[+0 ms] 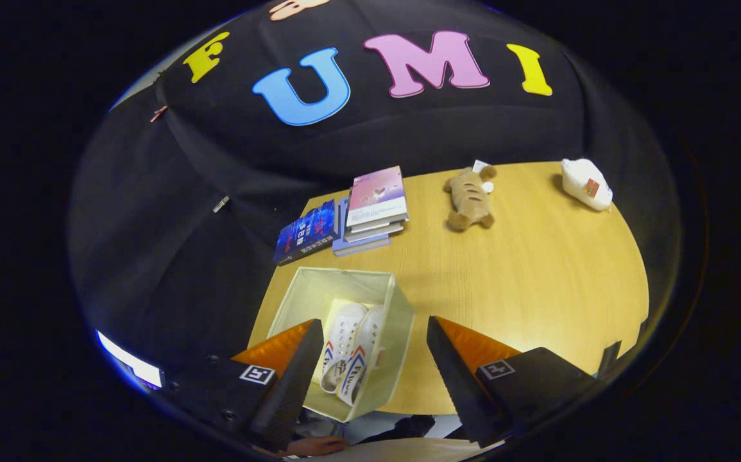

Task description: Open the storage box then place both shoes into the box .Put the left shoe in first, then the right shoe, with the right side of both shoes facing outward in a uniform manner.

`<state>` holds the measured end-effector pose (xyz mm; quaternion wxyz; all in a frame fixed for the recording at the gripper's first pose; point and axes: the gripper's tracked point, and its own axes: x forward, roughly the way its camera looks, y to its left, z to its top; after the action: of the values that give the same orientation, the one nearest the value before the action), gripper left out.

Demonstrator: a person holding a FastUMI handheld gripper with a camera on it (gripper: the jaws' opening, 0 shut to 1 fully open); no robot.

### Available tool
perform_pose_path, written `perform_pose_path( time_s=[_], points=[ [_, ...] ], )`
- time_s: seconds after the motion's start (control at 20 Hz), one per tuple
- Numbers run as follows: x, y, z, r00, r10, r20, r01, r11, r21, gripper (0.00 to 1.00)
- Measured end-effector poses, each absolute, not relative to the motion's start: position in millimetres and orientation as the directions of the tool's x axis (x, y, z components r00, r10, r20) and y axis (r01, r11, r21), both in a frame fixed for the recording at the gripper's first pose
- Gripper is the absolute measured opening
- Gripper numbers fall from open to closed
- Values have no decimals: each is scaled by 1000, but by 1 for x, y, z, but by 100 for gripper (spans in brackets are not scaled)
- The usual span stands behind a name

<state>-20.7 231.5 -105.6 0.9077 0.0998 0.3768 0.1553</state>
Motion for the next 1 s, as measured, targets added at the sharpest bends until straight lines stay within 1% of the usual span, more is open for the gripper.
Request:
perform_pose_path(
  time_s=[0.2, 0.35, 0.55, 0.65, 0.8, 0.9, 1.0],
  points=[
    [-7, 180, -53, 758, 375, -534, -291, 927, 237, 99],
    [4, 135, -6, 834, 385, -394, -344, 923, 173, 99],
    [19, 73, 52, 917, 359, -173, -349, 933, 87, 98],
    [18, 48, 70, 932, 348, -104, -345, 938, 48, 98],
    [18, 23, 80, 946, 320, -40, -322, 947, -24, 98],
    [13, 17, 78, 950, 310, -39, -312, 950, -32, 98],
    [10, 4, 74, 961, 273, -41, -274, 962, -8, 98]
  ],
)
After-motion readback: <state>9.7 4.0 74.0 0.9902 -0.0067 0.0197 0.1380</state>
